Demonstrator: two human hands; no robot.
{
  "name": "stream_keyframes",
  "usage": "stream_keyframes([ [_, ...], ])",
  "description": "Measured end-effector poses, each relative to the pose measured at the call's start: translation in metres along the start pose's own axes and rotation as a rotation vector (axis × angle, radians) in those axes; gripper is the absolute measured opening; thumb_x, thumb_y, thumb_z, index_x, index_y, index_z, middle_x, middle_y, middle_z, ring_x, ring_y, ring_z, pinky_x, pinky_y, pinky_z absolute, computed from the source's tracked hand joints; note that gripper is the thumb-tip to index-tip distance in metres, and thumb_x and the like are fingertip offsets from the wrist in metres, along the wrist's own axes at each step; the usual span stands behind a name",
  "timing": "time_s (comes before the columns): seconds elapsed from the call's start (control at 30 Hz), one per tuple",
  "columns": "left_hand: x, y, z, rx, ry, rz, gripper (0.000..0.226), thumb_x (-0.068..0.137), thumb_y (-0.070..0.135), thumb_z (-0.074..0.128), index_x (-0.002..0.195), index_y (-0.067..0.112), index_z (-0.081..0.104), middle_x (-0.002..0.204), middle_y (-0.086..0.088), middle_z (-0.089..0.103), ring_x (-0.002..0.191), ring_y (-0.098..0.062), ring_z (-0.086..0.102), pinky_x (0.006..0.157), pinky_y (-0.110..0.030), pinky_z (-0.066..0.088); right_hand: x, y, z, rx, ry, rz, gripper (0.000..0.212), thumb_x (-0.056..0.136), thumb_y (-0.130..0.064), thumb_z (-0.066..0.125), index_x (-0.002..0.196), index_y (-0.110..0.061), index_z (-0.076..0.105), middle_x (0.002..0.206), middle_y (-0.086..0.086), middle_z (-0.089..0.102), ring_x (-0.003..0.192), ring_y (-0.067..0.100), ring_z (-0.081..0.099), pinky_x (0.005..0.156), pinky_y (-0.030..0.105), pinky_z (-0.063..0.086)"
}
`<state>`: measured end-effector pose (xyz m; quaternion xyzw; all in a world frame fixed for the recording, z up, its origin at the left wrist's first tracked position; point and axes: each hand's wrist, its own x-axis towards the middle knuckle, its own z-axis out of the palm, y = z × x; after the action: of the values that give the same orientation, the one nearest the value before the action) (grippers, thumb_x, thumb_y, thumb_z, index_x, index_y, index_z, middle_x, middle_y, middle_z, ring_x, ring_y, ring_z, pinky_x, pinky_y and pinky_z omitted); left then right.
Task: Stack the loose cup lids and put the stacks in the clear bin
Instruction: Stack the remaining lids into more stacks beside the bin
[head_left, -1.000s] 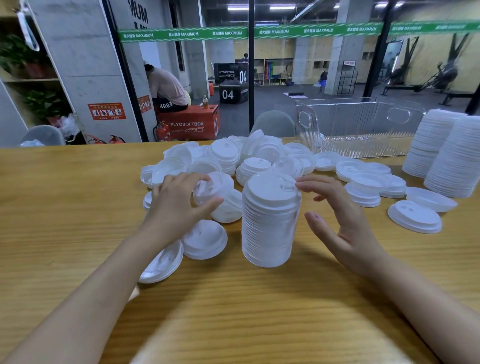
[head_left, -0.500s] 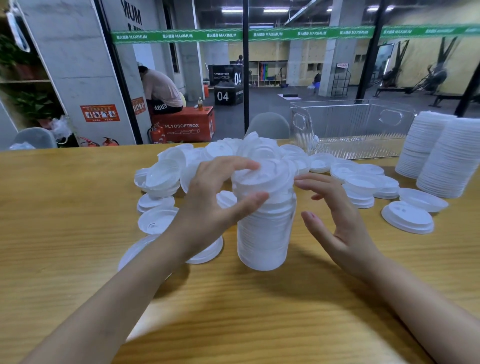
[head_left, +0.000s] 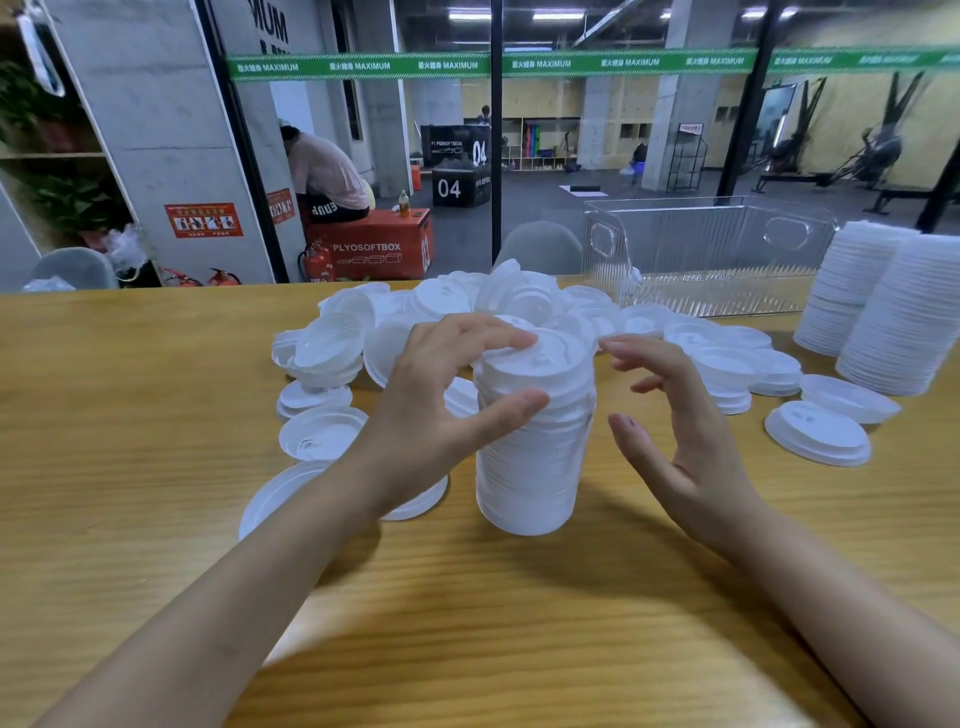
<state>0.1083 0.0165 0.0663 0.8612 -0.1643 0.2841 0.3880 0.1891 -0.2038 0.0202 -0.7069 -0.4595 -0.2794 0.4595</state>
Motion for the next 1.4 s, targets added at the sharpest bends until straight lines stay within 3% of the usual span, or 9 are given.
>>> stream_keyframes([
  [0.27,-0.001,-0.001,0.004,0.026,-0.031,0.001,0.047,0.076,0.059,0.062,0.119,0.04,0.063,0.128,0.021,0.053,0.128,-0.004,0.039,0.108,-0.021,0.03,0.0,0.0,0.0,-0.035,-0.049,-0.016,0.041,0.1,-0.047,0.043,0.135,-0.025,0.049,0.136,0.002,0.052,0.13,0.02,0.047,0.099,0.051,0.043],
  [0.67,-0.003,-0.007,0.0,0.112,-0.007,0.011,0.046,0.078,0.06,0.06,0.12,0.042,0.061,0.128,0.016,0.055,0.127,-0.007,0.041,0.109,-0.046,0.034,0.0,-0.003,0.002,0.013,-0.141,0.003,0.044,0.099,-0.048,0.045,0.137,-0.027,0.047,0.141,-0.001,0.051,0.135,0.017,0.045,0.105,0.029,0.037],
  [0.83,-0.005,-0.011,0.002,0.079,-0.045,0.009,0.045,0.081,0.058,0.059,0.125,0.05,0.054,0.135,0.025,0.048,0.131,-0.001,0.037,0.111,-0.037,0.031,0.0,-0.002,0.001,0.002,-0.106,0.008,0.041,0.1,-0.052,0.044,0.133,-0.028,0.049,0.135,0.0,0.054,0.13,0.015,0.048,0.103,0.026,0.038],
  [0.97,-0.01,-0.01,0.003,0.018,-0.065,-0.047,0.054,0.08,0.06,0.058,0.132,0.053,0.043,0.137,0.032,0.045,0.131,0.003,0.035,0.106,-0.012,0.027,0.003,-0.004,0.001,-0.015,-0.095,0.003,0.039,0.099,-0.047,0.047,0.134,-0.03,0.049,0.133,-0.003,0.054,0.128,0.012,0.049,0.102,0.026,0.038],
  [1.1,-0.019,-0.006,-0.01,0.049,0.009,-0.068,0.052,0.079,0.062,0.056,0.129,0.051,0.042,0.132,0.03,0.047,0.125,0.01,0.037,0.098,-0.002,0.025,0.007,-0.012,-0.006,-0.036,-0.082,0.036,0.041,0.096,-0.041,0.048,0.137,-0.033,0.046,0.131,-0.019,0.05,0.124,0.002,0.047,0.102,0.023,0.036],
  [1.17,-0.027,-0.008,-0.02,0.085,0.034,-0.101,0.049,0.078,0.064,0.052,0.124,0.047,0.046,0.126,0.033,0.047,0.119,0.009,0.041,0.098,-0.004,0.027,0.003,-0.015,-0.006,-0.044,-0.064,0.049,0.041,0.097,-0.042,0.046,0.136,-0.032,0.045,0.128,-0.024,0.048,0.122,0.003,0.047,0.101,0.029,0.038],
  [1.27,-0.043,-0.021,-0.028,0.241,-0.015,-0.152,0.05,0.076,0.068,0.049,0.12,0.043,0.051,0.117,0.031,0.05,0.117,-0.005,0.043,0.101,-0.023,0.033,-0.009,-0.017,-0.001,-0.057,-0.034,0.035,0.042,0.096,-0.04,0.047,0.137,-0.03,0.044,0.13,-0.022,0.047,0.121,0.012,0.049,0.101,0.041,0.042],
  [1.33,-0.055,-0.03,-0.031,0.366,-0.06,-0.185,0.059,0.073,0.072,0.046,0.122,0.04,0.055,0.119,0.029,0.051,0.12,-0.01,0.042,0.101,-0.032,0.03,-0.015,-0.016,0.002,-0.055,-0.006,0.036,0.043,0.096,-0.038,0.048,0.137,-0.029,0.042,0.133,-0.02,0.045,0.122,0.017,0.05,0.101,0.046,0.042],
  [1.4,-0.065,-0.035,-0.033,0.494,-0.092,-0.219,0.072,0.069,0.077,0.038,0.125,0.035,0.057,0.124,0.022,0.054,0.124,-0.013,0.041,0.103,-0.031,0.023,-0.019,-0.014,0.003,-0.053,0.019,0.046,0.043,0.095,-0.037,0.049,0.137,-0.029,0.042,0.134,-0.014,0.047,0.123,0.021,0.05,0.101,0.05,0.043],
])
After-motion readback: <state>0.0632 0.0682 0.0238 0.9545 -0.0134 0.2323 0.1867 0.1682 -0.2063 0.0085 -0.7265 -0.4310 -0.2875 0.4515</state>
